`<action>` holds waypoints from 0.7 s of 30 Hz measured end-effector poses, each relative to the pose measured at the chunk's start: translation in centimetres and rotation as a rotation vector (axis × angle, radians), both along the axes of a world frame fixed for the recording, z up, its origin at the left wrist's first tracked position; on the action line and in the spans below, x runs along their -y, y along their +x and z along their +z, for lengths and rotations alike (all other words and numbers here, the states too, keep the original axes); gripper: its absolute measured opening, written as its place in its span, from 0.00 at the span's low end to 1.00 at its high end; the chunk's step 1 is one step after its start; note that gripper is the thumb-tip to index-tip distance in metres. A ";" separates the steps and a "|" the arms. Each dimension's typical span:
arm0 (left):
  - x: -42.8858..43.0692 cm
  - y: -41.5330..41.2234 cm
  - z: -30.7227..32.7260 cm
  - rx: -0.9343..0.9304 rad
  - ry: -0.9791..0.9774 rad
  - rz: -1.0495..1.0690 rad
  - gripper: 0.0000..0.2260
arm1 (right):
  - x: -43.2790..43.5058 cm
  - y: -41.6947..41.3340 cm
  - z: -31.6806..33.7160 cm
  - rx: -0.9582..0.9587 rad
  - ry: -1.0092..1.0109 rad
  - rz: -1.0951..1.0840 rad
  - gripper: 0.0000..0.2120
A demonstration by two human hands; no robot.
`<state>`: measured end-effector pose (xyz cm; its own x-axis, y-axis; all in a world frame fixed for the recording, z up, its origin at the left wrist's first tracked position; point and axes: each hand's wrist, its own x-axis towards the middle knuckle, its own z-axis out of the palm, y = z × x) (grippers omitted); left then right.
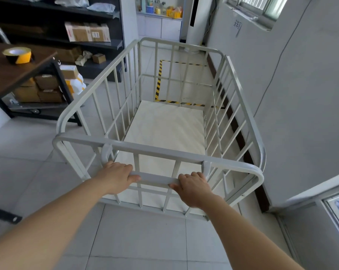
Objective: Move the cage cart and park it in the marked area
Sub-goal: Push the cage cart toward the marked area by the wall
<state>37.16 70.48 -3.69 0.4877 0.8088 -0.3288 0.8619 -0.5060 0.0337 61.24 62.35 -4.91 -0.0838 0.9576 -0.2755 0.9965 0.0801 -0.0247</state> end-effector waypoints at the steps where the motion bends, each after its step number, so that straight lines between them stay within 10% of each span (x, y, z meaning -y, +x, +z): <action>1: -1.0 0.4 0.0 0.002 -0.005 0.005 0.18 | -1.0 0.3 0.0 0.002 0.005 0.004 0.30; 21: -21.5 6.8 -0.3 0.044 -0.041 0.019 0.19 | -21.2 6.8 -0.3 0.005 0.018 -0.007 0.22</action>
